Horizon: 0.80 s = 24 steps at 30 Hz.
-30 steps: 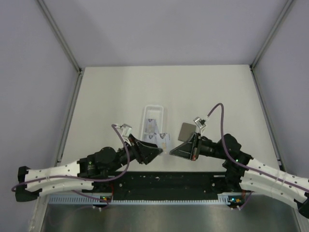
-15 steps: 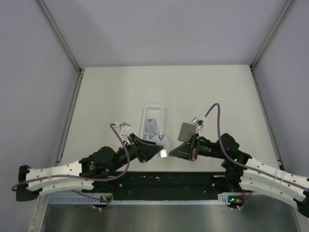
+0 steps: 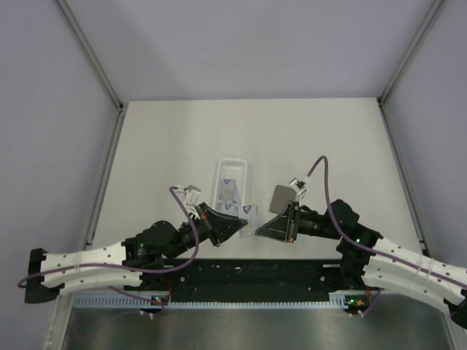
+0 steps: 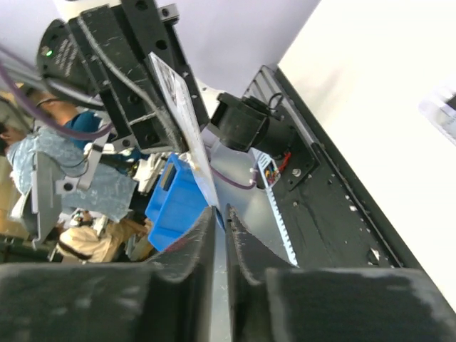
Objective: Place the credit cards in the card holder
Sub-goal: Pick up the credit card at the corner of the board.
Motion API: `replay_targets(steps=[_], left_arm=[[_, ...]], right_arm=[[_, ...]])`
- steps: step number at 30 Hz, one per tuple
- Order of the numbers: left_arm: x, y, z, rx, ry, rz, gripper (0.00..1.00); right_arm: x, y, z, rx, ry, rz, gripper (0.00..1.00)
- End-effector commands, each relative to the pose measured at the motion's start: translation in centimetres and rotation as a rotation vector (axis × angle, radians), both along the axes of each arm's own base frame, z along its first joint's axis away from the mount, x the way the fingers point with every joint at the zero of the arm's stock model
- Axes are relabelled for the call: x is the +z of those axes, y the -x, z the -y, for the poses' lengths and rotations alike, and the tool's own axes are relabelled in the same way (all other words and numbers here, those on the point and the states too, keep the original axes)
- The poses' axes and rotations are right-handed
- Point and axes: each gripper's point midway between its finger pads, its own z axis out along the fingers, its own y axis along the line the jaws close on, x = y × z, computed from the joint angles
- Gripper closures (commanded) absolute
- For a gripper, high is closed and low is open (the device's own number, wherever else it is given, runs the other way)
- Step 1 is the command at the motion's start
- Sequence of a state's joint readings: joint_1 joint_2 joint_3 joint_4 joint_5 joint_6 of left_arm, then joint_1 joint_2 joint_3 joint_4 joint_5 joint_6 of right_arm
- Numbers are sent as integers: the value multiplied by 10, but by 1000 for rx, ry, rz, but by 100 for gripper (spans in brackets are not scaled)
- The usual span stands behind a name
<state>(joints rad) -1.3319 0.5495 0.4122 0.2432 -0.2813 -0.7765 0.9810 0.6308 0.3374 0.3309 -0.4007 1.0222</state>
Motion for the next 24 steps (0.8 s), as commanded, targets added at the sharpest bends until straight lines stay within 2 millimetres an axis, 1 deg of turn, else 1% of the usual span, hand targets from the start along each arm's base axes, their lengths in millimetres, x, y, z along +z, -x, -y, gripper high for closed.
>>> replay_targets(steps=[1,3,4,6,7,9,15,20,24], left_arm=[[4,2,0,-13,13,30,100],[2,0,-2,0,2,27,100],[2,0,-2,1,-2,27,100],[2,2,-2,-10,-10,31,100],[2,3,-1,-19,-13,35,100],[3,7,2,-45,-17,38,100],[7,15,11,-101,0,52,100],[11,15,15,-105,14,55,100],[14,9,11,-65,37,50,100]], right_arm=[[12,-14,6,-85,88,82,81],[14,-18,11,-115,115,117,65],[15,-20,14,-131,125,131,60],[21,-24,18,-159,123,161,52],[24,-25,19,-169,120,177,50],[26,-27,18,-171,123,190,50],[28,-24,7,-114,127,201,51],[29,-20,1,-81,99,198,59],[29,-17,-1,-60,80,197,64]])
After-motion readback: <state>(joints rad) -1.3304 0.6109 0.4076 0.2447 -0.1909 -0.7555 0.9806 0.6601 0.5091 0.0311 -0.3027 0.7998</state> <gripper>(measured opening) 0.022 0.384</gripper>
